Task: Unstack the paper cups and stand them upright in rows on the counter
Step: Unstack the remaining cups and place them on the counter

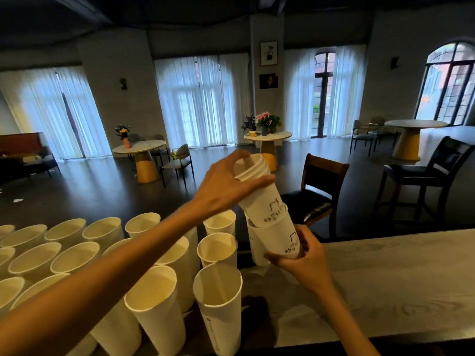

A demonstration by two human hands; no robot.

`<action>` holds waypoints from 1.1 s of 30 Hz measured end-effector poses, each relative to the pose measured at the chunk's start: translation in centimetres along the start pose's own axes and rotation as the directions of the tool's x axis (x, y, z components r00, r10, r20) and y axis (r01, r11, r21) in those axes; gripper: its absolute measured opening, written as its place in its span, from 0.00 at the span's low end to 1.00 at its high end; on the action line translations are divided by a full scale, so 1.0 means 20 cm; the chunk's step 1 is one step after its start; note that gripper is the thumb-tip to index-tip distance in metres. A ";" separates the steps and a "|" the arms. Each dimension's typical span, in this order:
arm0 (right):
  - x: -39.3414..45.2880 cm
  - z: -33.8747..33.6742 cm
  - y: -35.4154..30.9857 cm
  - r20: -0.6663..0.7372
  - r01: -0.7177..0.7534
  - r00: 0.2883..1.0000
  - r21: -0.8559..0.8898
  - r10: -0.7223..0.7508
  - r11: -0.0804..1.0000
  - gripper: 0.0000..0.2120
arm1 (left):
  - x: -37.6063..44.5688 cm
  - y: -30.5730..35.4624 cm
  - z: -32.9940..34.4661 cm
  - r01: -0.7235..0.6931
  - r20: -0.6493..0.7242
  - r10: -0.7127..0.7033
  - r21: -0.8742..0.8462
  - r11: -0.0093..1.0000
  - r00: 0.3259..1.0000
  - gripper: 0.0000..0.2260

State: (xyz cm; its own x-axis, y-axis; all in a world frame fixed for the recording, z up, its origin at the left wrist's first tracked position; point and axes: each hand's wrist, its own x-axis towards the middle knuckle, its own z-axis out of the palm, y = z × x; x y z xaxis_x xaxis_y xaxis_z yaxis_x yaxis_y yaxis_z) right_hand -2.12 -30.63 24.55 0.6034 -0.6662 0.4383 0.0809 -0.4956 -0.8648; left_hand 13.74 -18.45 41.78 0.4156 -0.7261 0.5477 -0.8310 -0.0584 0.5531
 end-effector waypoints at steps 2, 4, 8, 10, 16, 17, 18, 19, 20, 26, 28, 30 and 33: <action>-0.04 0.04 0.05 -0.009 -0.047 0.999 0.010 0.047 0.999 0.35 | 0.04 0.00 -0.09 -0.002 -0.049 0.003 0.020 1.000 0.999 0.32; -0.08 0.10 0.11 0.000 -0.119 0.993 0.048 0.120 0.992 0.34 | 0.06 -0.01 -0.16 -0.009 -0.119 0.013 0.032 0.999 0.993 0.34; -0.11 0.19 0.19 0.053 -0.218 0.975 0.073 0.214 0.973 0.39 | 0.07 -0.01 -0.25 0.012 -0.171 -0.012 0.002 1.000 0.985 0.38; -0.11 0.21 0.20 0.070 -0.239 0.970 0.087 0.233 0.967 0.41 | 0.06 0.00 -0.27 -0.007 -0.179 0.006 -0.006 1.000 0.984 0.39; -0.12 0.19 0.16 0.076 -0.270 0.962 0.146 0.261 0.952 0.35 | 0.04 0.03 -0.24 -0.031 -0.115 0.038 0.060 0.998 0.993 0.36; -0.12 0.17 0.15 0.079 -0.262 0.964 0.126 0.253 0.957 0.35 | 0.03 0.04 -0.22 -0.042 -0.099 0.049 0.070 0.997 0.994 0.36; -0.13 0.14 0.15 0.079 -0.255 0.966 0.105 0.247 0.961 0.35 | 0.03 0.04 -0.20 -0.055 -0.081 0.061 0.068 0.996 0.995 0.36; -0.14 0.11 0.13 0.082 -0.245 0.968 0.085 0.238 0.966 0.36 | 0.03 0.06 -0.18 -0.068 -0.063 0.072 0.061 0.996 0.995 0.35; -0.14 0.08 0.11 0.086 -0.241 0.968 0.073 0.235 0.968 0.37 | 0.03 0.07 -0.16 -0.079 -0.043 0.082 0.072 0.994 0.996 0.33; -0.14 -0.22 -0.12 0.111 -0.195 0.976 0.044 0.189 0.980 0.45 | 0.00 0.20 -0.03 -0.192 0.097 0.182 0.107 0.975 0.978 0.30; -0.13 -0.33 -0.21 0.142 -0.128 0.983 0.059 0.118 0.990 0.46 | -0.04 0.26 0.03 -0.300 0.212 0.271 0.121 0.946 0.939 0.31; -0.12 -0.39 -0.28 0.151 -0.138 0.981 0.086 0.124 0.987 0.43 | -0.07 0.31 0.09 -0.447 0.341 0.380 0.142 0.883 0.860 0.32; -0.11 -0.41 -0.35 0.152 -0.166 0.976 0.059 0.155 0.984 0.31 | -0.08 0.34 0.16 -0.589 0.424 0.478 0.181 0.788 0.769 0.32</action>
State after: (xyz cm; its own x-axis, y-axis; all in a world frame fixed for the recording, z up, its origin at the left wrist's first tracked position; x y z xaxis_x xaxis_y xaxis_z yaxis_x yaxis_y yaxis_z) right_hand -10.49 -30.21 31.59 0.7219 -0.6428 0.2563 0.0260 -0.3449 -0.9383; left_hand 6.13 -19.88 42.60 -0.2340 -0.8773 0.4191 -0.9662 0.2576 -0.0002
